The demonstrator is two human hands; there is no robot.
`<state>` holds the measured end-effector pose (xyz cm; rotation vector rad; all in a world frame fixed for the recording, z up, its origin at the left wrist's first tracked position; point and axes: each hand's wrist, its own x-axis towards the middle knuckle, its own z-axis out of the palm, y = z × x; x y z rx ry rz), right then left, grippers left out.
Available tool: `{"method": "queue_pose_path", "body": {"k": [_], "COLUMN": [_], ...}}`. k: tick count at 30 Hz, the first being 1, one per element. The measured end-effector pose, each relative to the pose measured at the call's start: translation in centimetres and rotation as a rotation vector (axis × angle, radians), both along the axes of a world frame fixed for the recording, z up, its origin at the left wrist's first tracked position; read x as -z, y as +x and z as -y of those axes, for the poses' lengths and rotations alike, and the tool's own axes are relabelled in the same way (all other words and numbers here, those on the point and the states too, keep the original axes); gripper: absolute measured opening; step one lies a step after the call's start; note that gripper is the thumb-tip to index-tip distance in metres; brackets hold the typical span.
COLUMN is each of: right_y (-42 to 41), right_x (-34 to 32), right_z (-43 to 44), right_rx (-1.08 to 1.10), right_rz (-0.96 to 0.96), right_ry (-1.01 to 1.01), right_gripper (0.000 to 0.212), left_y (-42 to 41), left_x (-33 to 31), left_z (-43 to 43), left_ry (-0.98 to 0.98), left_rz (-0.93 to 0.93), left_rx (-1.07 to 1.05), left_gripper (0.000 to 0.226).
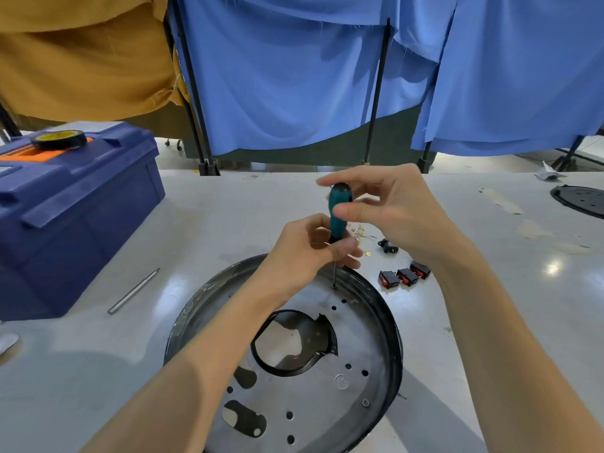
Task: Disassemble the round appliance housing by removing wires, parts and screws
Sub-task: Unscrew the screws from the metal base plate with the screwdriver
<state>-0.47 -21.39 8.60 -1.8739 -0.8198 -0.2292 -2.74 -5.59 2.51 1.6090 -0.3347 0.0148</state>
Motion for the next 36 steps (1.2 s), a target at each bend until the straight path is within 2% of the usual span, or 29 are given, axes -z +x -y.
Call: {"method": "queue_pose_path", "body": {"k": [3,7,9,14,16,19,21,24,29,32,34,36], "right_y": [0.1,0.1,0.2,0.3,0.3,0.3,0.4,0.4,0.4,0.4,0.4,0.4], "right_x": [-0.2,-0.2,0.0,-0.1,-0.1,0.1,0.2,0.1,0.0,0.2,0.1,-0.1], "right_z": [0.7,0.7,0.3,0.7,0.8,0.3,-0.1,0.2,0.5,0.1,0.4,0.8], "right_rx": [-0.057,-0.029,0.019,-0.067,-0.093,-0.010,0.053,0.011,-0.016,0.038,0.001,-0.063], "right_rz": [-0.023,-0.015,-0.004,-0.005,-0.027,0.004,0.032,0.006,-0.017,0.006,-0.014,-0.054], "right_ry": [0.001,-0.104,-0.070,0.015,0.008,-0.069,-0.027,0.052,0.033,0.034,0.070,0.097], "right_gripper": [0.039,0.023,0.024,0.037,0.031,0.021,0.027,0.041,0.023,0.030,0.043,0.045], "left_y": [0.0,-0.1,-0.1,0.1,0.1,0.2,0.2,0.1,0.1,0.1,0.0,-0.1], "left_x": [-0.2,-0.1,0.0,0.0,0.1,0.2,0.2,0.2,0.3,0.3,0.2,0.2], "left_z": [-0.3,-0.2,-0.1,-0.4,-0.5,-0.4,-0.4,-0.4,-0.1,-0.2,-0.1,-0.1], "left_ry": [0.018,0.001,-0.007,0.039,0.053,0.081,0.101,0.111,0.097,0.088,0.110,0.136], "left_rz": [-0.019,-0.019,-0.002,0.053,0.046,0.059,0.061,0.064,0.038,0.042,0.067,0.072], "left_rx": [0.079,0.041,-0.004,0.005,0.006,-0.050,-0.060,0.014,0.003,-0.005,0.020,0.032], "left_gripper": [0.017,0.016,0.006,0.012,0.016,0.012,0.016,0.015,0.008,0.010,0.015,0.018]}}
